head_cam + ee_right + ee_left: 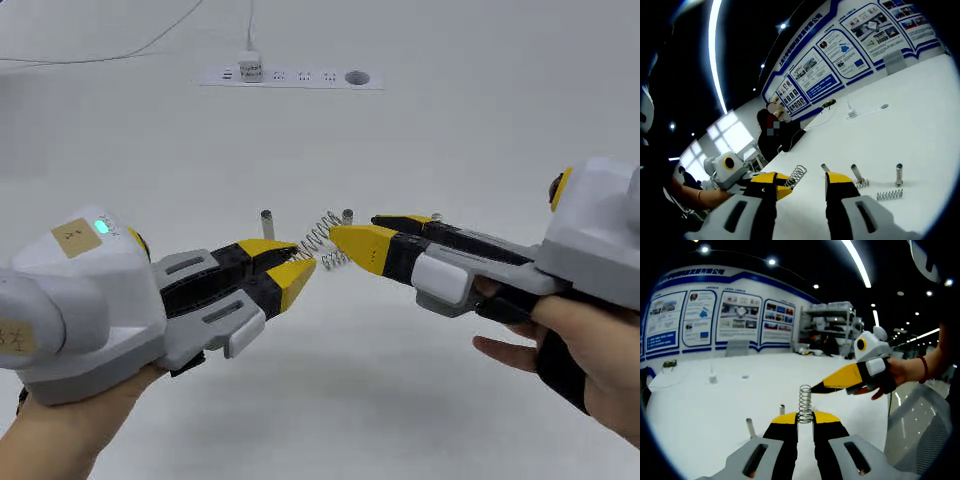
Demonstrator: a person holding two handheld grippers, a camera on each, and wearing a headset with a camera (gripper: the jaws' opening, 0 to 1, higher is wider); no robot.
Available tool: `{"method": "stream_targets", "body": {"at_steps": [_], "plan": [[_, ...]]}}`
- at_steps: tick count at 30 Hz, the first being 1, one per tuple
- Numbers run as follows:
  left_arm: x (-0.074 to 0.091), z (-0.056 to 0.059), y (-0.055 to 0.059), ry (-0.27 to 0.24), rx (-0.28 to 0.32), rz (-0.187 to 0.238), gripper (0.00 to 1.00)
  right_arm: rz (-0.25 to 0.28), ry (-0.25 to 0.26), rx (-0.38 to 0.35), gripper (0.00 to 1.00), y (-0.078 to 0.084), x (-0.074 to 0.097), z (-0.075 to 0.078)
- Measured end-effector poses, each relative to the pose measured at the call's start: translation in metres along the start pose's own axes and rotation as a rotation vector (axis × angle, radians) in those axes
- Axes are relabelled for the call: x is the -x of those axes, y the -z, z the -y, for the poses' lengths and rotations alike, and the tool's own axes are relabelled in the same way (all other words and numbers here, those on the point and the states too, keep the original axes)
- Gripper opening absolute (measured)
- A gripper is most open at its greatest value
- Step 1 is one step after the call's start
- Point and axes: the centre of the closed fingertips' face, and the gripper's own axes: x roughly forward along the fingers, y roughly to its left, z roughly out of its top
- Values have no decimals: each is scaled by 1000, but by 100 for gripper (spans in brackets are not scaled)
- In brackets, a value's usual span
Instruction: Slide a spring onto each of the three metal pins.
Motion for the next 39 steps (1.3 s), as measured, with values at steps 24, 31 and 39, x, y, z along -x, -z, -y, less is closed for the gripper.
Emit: {"method": "stream_targets", "body": {"at_steps": [24,31,39], "plan": [[5,17,-25,10,23,97,10,71,-126,-144,12,-14,-6,-27],[5,16,-24,6,-9,79,10,67,-143,-113,11,-13,-7,-30],[5,14,-13,-11,-51,6,11,7,-124,19,11,-3,-12,-31]]}}
